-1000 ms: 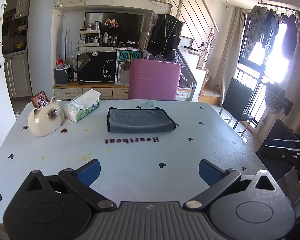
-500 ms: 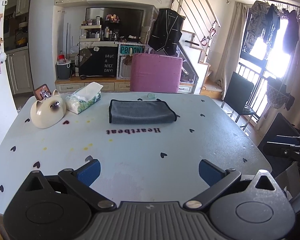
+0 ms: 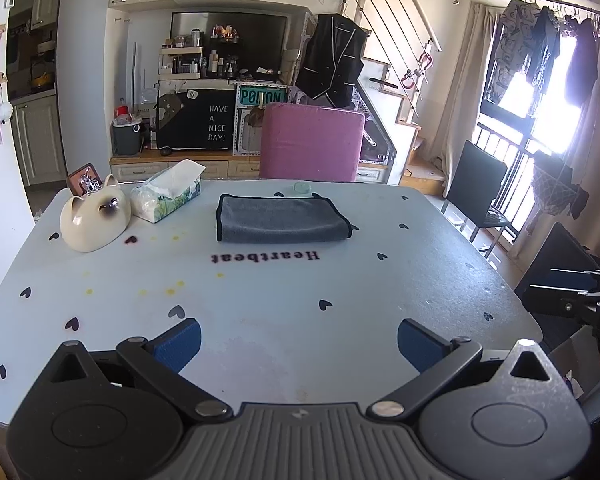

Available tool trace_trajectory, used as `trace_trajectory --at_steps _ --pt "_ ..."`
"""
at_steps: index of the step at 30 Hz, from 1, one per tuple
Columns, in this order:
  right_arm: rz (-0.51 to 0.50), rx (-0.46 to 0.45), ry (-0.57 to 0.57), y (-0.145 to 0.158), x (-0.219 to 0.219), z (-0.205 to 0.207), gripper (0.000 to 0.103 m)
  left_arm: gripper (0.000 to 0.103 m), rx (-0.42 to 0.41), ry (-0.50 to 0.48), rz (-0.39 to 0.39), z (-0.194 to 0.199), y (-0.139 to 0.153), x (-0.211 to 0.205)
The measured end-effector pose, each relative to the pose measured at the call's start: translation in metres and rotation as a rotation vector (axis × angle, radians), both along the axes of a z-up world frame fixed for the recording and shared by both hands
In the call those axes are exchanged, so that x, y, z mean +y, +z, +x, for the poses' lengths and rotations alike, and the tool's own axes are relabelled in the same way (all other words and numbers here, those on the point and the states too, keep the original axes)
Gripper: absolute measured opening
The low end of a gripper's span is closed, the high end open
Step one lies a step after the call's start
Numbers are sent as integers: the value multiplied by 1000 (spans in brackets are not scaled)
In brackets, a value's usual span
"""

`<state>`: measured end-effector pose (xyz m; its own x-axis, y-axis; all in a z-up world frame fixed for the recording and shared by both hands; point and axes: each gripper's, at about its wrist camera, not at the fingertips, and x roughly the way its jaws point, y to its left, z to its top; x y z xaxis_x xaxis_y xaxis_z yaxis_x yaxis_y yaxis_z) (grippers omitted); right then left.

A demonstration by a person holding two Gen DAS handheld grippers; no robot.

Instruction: Fold towel

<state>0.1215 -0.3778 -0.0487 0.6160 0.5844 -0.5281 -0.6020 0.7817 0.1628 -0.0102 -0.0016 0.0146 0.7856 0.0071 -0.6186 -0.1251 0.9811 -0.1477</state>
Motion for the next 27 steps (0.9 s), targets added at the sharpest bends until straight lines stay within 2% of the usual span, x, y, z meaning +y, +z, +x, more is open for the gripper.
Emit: trace_trajectory --at_steps 27 --pt "1 5 10 -3 4 -2 103 103 2 -4 0 0 -3 -1"
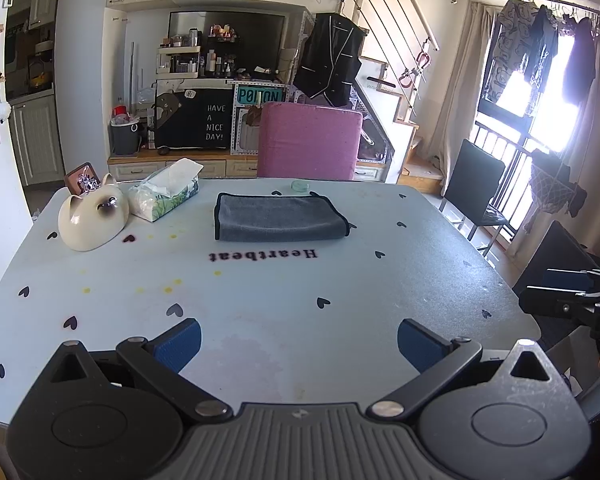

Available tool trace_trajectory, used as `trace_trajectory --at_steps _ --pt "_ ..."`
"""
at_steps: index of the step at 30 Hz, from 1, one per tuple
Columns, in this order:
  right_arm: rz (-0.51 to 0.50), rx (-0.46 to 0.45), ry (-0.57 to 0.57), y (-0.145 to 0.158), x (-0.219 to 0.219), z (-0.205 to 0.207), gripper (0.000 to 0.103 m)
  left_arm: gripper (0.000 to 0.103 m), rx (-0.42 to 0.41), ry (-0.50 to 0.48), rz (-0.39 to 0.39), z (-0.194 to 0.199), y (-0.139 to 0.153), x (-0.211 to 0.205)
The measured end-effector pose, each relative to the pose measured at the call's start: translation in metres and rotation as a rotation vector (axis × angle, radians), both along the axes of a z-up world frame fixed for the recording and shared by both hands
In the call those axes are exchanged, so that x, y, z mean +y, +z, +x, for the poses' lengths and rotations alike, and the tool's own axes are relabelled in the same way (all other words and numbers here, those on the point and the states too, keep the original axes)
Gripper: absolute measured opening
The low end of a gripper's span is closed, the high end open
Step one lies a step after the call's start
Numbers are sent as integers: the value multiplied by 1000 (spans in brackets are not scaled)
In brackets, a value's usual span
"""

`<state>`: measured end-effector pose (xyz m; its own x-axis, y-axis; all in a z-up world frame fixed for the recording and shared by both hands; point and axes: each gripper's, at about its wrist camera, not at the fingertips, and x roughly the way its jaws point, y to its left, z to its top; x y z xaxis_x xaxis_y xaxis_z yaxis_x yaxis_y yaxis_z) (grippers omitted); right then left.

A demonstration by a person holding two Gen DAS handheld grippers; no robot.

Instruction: Fold towel

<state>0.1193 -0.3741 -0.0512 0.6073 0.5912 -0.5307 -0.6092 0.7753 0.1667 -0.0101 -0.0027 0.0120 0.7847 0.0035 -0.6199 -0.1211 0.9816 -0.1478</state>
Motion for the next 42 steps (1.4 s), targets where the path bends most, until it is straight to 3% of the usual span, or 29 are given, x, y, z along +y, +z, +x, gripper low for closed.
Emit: trace_trajectory --at_steps 42 --pt "-2 3 -1 -1 -1 0 103 103 -2 0 3 -1 3 -4"
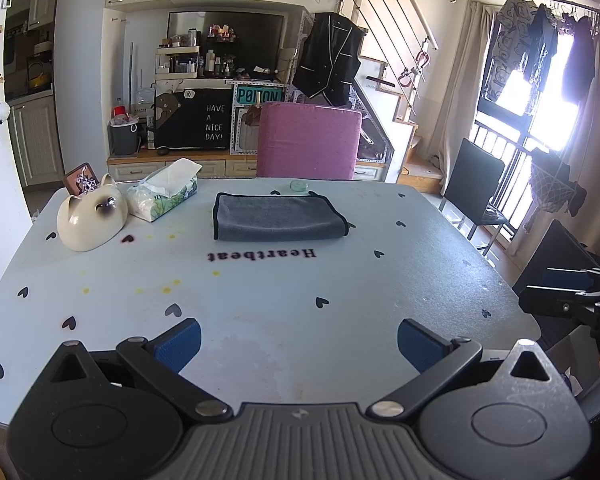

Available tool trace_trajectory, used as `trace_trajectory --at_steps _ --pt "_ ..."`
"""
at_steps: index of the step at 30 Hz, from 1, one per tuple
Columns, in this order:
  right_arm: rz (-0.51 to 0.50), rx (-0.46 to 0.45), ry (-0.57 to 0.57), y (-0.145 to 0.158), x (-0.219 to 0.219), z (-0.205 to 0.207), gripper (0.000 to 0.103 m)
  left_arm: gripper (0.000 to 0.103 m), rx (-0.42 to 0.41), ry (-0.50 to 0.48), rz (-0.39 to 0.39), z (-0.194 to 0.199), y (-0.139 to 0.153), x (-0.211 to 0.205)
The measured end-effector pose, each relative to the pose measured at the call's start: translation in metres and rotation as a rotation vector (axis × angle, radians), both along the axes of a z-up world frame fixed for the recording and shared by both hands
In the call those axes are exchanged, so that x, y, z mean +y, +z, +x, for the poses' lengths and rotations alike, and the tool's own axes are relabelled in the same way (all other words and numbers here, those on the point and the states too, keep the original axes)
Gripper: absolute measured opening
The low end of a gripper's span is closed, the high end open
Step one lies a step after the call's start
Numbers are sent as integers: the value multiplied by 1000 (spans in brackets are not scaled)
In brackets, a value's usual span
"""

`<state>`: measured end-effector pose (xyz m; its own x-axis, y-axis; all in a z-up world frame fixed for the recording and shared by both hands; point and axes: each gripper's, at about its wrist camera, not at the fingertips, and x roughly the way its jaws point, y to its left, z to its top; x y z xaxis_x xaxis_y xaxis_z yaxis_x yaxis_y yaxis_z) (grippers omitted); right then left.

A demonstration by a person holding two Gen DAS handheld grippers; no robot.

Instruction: Fold towel

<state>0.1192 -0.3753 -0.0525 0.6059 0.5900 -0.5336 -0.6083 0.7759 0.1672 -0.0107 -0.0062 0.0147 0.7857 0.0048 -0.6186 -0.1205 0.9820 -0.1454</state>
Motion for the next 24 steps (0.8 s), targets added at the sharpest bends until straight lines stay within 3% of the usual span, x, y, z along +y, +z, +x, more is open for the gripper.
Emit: trace_trajectory --at_steps 24 --pt "-3 4 2 -1 2 -1 103 103 1 1 0 0 -1 -1"
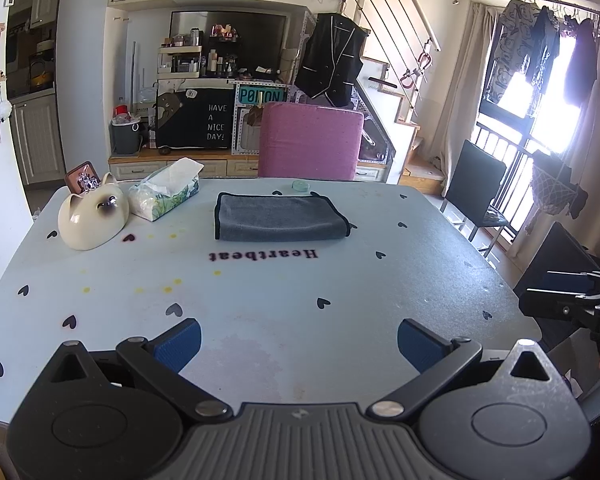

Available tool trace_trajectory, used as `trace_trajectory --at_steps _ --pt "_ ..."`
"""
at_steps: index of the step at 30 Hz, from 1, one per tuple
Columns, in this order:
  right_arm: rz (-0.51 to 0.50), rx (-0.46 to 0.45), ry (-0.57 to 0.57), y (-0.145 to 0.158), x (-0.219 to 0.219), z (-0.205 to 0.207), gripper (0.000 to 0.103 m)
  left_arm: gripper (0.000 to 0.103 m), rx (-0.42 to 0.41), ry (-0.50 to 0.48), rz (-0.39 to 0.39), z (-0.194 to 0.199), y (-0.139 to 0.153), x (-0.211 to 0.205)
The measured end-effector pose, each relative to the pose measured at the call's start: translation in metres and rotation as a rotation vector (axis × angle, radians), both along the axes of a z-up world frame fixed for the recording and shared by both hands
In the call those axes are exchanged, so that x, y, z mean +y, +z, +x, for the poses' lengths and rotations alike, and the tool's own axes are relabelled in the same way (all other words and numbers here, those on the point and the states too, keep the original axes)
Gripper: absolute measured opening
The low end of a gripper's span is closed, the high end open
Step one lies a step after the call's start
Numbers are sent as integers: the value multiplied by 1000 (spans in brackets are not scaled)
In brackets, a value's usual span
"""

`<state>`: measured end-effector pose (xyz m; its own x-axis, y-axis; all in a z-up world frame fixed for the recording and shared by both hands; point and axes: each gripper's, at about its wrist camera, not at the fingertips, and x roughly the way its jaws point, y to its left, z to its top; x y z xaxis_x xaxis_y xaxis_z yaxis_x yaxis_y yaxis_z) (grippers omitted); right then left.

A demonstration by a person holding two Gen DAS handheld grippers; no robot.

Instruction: Fold towel

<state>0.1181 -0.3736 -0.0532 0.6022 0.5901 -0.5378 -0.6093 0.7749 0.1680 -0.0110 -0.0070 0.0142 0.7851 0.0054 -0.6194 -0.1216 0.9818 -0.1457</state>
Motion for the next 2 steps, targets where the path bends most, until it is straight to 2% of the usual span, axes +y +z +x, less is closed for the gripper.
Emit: trace_trajectory --at_steps 2 --pt "-2 0 -1 0 1 0 103 103 -1 1 0 0 0 0"
